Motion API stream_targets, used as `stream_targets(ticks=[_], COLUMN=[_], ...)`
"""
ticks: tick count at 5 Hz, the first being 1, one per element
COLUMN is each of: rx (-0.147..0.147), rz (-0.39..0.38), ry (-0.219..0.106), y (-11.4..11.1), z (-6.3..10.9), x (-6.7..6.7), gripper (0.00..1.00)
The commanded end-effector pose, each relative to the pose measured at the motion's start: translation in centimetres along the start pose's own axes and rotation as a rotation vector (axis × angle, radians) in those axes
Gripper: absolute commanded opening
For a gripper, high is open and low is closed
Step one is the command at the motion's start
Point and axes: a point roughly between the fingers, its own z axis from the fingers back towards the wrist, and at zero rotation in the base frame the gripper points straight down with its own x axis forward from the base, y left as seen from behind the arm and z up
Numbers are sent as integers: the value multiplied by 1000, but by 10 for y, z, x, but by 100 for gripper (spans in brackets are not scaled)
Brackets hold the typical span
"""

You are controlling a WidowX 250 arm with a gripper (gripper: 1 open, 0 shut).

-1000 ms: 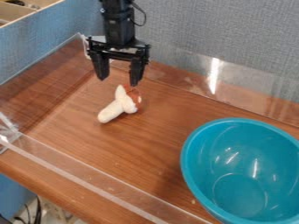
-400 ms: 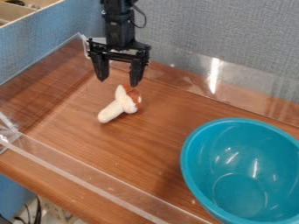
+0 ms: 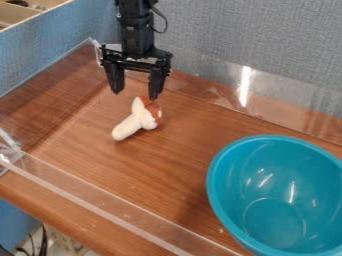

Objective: Remove the mushroom from inside the blue bowl and put it on the table

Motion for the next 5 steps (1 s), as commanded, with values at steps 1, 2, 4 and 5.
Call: stream_targets(ticks=[1, 2, 4, 5], rx=[7, 9, 10, 10], rz=[-5, -2, 1, 4], ry=[-63, -62, -60, -59], y=[-2, -3, -4, -5], z=[18, 18, 18, 17], x=[10, 10, 10, 10], gripper=[100, 100, 100, 100])
